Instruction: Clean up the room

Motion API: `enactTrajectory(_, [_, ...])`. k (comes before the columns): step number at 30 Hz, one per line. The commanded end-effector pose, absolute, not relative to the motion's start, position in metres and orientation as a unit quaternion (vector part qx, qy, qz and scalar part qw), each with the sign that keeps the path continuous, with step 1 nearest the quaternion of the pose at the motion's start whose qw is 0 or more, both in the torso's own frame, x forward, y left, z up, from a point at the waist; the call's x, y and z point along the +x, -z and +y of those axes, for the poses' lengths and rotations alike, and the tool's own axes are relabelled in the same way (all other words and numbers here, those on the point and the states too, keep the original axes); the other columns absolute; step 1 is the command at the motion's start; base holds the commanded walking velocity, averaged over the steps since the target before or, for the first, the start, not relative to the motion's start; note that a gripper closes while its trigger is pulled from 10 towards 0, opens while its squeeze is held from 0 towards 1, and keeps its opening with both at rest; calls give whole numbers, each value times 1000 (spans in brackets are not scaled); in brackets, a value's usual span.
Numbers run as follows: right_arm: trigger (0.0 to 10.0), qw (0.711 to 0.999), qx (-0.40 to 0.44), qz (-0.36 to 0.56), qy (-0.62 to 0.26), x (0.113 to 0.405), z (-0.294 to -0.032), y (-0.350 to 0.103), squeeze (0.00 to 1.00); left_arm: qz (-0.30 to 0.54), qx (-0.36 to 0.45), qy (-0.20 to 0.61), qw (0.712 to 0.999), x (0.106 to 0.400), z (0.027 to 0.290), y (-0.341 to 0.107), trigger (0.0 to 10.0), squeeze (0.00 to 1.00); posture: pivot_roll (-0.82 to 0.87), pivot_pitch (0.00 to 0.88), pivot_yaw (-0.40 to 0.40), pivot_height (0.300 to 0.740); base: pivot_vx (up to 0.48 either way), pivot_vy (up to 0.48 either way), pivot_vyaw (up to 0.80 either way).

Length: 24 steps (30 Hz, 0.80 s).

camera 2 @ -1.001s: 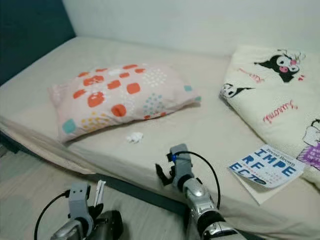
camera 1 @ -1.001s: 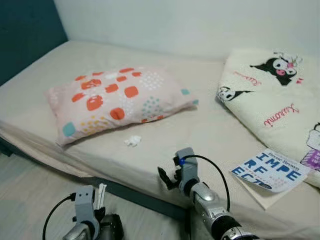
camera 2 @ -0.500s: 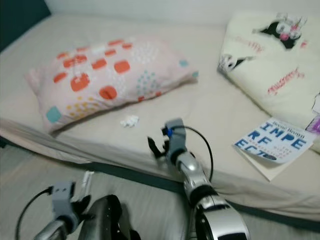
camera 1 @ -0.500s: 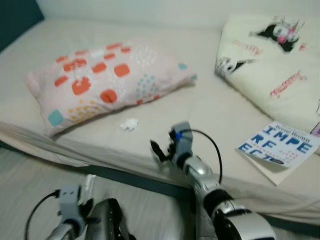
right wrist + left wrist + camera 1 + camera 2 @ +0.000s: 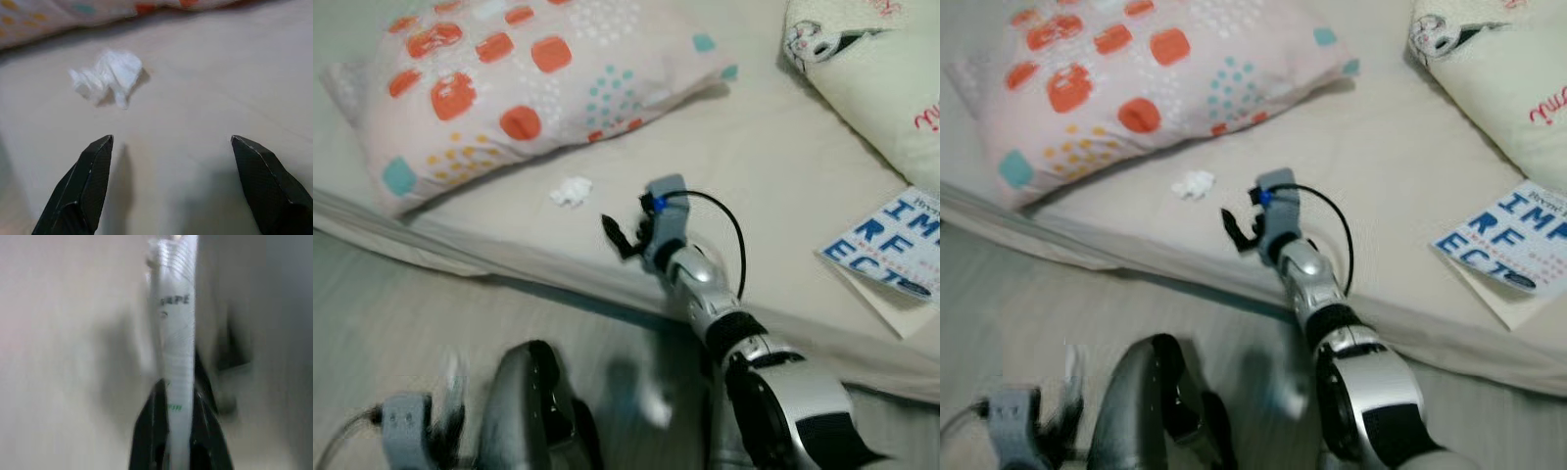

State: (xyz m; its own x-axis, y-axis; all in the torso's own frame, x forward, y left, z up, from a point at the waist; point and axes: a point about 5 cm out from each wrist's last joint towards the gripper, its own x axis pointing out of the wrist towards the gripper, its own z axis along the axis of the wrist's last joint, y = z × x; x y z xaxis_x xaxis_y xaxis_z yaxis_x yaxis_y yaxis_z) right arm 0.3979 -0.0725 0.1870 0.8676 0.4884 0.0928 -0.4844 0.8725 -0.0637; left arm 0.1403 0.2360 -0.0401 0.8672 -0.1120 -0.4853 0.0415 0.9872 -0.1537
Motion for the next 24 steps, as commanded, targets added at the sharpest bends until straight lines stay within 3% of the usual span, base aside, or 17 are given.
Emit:
enactTrajectory(1, [10000,961,-23,-38,-275,395,-57,-183,0,263,-73,59,960,129,229,37,10000,0,254,689,78,477,0,0,0])
enactTrajectory(12, [10000,943,-11,-80,-324,397,-38,-212,0,240,-59,77,966,130,220,11,10000,0,282,717,93,477,0,0,0])
enactTrajectory(24, [10000,959,-23,-91,-266,408,-43,-243,0,253,-51,66,964,104,222,-9,10000,0,362,754,107,477,0,0,0])
